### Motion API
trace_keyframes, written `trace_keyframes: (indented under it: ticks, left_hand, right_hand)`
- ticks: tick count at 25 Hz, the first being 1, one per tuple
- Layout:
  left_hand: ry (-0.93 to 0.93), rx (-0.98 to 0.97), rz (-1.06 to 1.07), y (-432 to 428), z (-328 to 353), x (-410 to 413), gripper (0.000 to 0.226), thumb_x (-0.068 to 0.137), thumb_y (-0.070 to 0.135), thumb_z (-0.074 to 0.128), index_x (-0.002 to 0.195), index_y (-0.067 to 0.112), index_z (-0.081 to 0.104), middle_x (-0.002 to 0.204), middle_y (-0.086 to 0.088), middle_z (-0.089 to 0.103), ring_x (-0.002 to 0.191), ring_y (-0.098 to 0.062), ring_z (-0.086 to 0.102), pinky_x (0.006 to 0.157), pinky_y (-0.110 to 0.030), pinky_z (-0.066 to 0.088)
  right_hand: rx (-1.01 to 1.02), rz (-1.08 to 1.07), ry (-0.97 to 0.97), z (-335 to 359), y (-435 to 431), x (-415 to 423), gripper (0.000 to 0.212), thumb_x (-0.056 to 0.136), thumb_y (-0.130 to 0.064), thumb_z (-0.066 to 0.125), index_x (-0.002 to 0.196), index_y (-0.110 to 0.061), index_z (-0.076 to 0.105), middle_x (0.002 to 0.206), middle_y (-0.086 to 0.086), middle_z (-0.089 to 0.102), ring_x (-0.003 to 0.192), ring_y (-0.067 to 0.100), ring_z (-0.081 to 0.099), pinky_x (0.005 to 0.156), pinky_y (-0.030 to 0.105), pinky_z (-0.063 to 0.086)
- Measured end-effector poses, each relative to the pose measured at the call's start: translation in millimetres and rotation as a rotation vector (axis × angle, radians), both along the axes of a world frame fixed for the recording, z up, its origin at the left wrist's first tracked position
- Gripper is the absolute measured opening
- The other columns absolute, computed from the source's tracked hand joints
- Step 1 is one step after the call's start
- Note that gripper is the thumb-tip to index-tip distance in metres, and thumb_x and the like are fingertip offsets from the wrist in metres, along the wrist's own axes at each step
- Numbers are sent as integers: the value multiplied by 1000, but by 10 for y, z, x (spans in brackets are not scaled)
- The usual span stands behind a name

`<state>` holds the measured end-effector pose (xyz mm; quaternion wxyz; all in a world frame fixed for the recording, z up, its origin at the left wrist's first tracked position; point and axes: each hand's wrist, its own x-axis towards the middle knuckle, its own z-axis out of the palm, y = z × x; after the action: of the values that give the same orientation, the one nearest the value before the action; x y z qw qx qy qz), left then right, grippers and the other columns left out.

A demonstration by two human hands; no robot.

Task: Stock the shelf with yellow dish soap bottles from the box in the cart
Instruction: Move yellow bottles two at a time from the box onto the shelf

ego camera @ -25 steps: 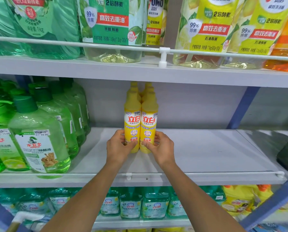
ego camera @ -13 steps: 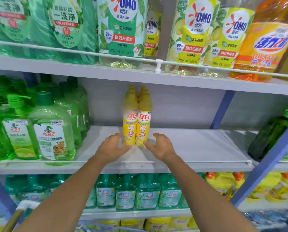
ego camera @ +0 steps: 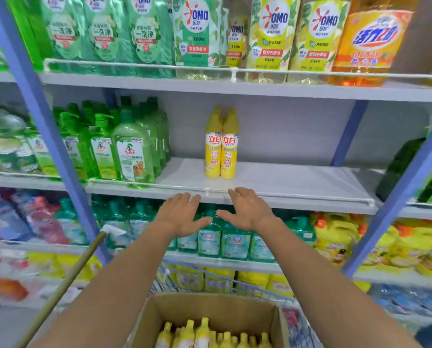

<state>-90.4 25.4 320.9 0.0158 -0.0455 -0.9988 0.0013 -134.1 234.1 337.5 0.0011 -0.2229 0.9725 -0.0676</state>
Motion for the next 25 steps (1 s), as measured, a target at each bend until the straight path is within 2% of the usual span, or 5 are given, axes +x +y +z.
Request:
trace_keyframes:
  ticks: [5,12,17,20,25]
  left_hand:
    - [-110,22,23,80,-647,502,87,91,74,36,154,15,26,148,-13,43,134,-33,42,107,-48,41]
    - [-368,96,23,35,-1872,977,81,89,70,45,149,16,34,146,-14,45,136,-36,43,109,-49,40]
    - [-565,165,62,-160,-2847,1239,75,89,71,46,139,16,41,137,-13,51,129,-36,47,101,-47,45]
    - [-610,211,71,-241,-3400,1282,78,88,69,49,146,18,35,139,-11,49,132,-34,45,100,-47,46]
    - [-676,252,103,-282,-4214,1173,85,90,64,51,152,12,24,147,-14,43,134,-36,44,99,-46,46]
  right_hand:
    - [8,-61,-69,-693,236,489,83,95,-65,46,156,-13,26,158,14,32,146,34,30,112,50,38]
    - [52,-174,-301,-1972,250,1069,81,97,-59,48,158,-15,18,163,13,21,151,34,20,116,51,33]
    - [74,-229,-542,-2899,-7,1376,75,97,-59,47,151,-9,32,155,14,32,142,36,31,107,49,42]
    - [68,-229,-652,-3472,-259,1413,80,97,-59,48,156,-10,23,158,13,28,144,35,30,108,48,42]
    - [67,-212,-687,-4302,-512,1335,80,94,-57,55,152,-9,27,152,12,34,139,36,36,102,53,44]
